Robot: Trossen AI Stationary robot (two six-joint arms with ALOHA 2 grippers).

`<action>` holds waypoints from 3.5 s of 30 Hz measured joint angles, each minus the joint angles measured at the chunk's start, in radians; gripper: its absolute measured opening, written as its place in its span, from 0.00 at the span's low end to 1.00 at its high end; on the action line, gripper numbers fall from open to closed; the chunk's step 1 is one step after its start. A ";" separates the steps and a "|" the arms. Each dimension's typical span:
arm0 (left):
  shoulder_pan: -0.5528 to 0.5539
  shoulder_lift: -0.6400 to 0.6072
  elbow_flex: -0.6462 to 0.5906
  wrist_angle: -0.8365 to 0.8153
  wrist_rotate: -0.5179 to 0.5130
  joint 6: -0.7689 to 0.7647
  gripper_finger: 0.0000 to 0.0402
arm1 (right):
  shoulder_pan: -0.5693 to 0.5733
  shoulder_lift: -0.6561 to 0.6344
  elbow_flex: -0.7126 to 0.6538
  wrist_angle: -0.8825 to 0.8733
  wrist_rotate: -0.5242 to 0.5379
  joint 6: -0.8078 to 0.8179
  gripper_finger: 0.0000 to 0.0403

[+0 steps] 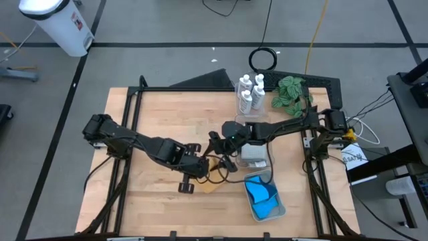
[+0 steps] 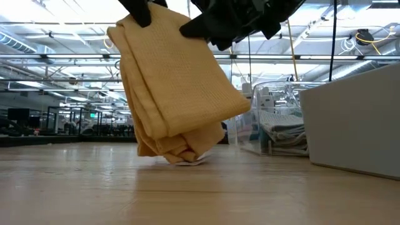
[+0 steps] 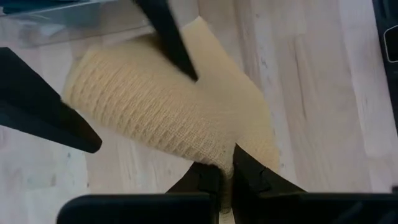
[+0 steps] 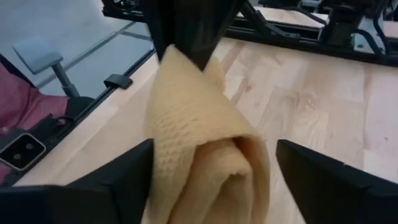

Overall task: Pick & Place Kitchen Items
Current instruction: Put the orange towel into the bottom transparent bin, then return to Home Position

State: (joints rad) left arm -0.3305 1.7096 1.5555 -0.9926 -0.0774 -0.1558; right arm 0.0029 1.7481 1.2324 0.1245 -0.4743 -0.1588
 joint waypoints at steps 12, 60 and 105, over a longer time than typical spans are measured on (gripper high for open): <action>-0.028 -0.001 0.000 0.102 0.063 0.020 0.12 | -0.002 -0.015 -0.001 -0.042 -0.029 -0.005 0.12; 0.064 -0.387 0.056 -0.173 -0.341 -0.195 0.16 | 0.421 -0.836 -0.264 -0.677 0.741 0.790 0.00; 0.055 -0.448 0.008 -0.069 -0.496 -0.050 0.16 | -0.172 -1.246 -0.565 -0.642 0.603 0.280 0.28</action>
State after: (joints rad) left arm -0.2757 1.2617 1.5639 -1.0616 -0.5735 -0.2058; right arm -0.1688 0.5020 0.6670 -0.5175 0.1292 0.1213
